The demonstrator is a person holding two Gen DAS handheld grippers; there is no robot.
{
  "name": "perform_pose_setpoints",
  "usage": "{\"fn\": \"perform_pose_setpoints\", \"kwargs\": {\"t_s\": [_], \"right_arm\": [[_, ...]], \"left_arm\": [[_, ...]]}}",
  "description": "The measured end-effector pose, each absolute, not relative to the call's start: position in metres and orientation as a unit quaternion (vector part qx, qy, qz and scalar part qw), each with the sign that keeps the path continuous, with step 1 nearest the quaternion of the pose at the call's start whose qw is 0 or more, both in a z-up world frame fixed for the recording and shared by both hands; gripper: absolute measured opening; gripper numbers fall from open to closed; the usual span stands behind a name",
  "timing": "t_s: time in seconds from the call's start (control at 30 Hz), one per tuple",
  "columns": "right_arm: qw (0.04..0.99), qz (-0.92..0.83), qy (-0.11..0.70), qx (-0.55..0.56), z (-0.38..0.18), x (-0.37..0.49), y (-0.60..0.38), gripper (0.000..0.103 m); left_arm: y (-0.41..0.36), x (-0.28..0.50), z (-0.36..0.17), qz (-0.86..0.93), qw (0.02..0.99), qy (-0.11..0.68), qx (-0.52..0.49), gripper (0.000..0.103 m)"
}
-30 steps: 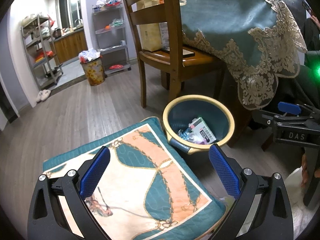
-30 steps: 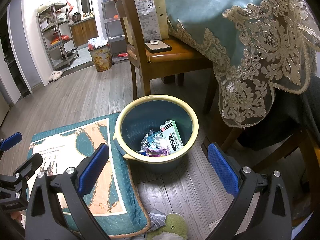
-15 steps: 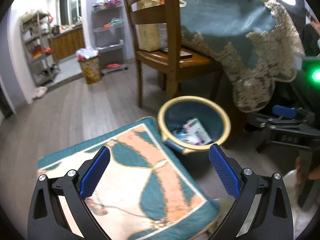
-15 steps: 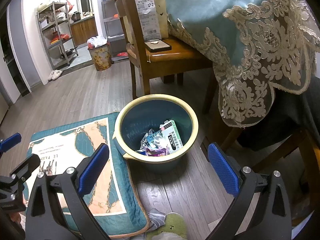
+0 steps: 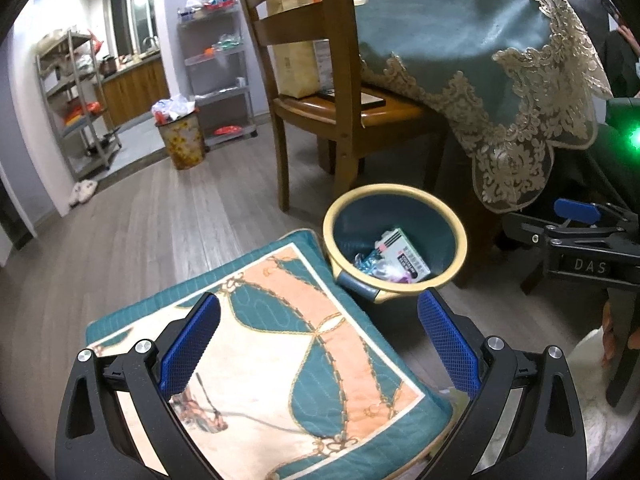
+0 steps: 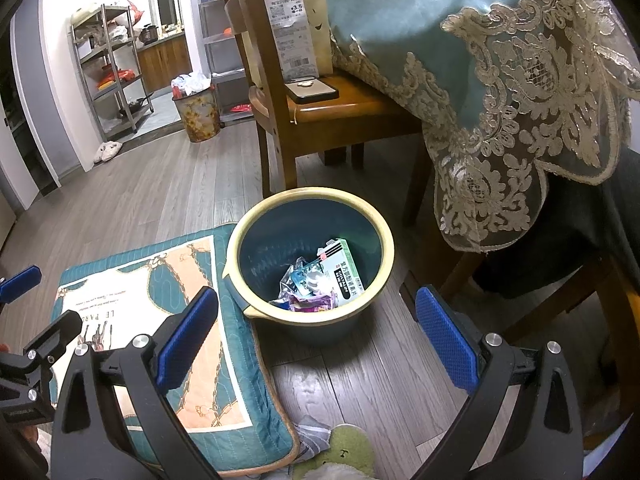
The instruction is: Collect trash
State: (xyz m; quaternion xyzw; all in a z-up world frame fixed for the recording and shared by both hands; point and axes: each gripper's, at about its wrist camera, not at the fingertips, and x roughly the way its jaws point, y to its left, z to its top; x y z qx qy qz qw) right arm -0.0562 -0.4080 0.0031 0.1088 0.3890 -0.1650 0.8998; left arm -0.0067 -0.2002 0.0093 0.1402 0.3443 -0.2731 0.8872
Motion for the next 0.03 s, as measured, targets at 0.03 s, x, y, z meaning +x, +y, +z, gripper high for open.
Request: {"fn": "perform_pose_setpoints", "kwargs": {"t_s": [0.03], "right_arm": [[0.9, -0.165, 0.389, 0.109, 0.0032, -0.0565, -0.4073, 0.097]], "left_arm": [[-0.1997, -0.0065, 0.0094, -0.271, 0.888, 0.344, 0.14, 0.098]]}}
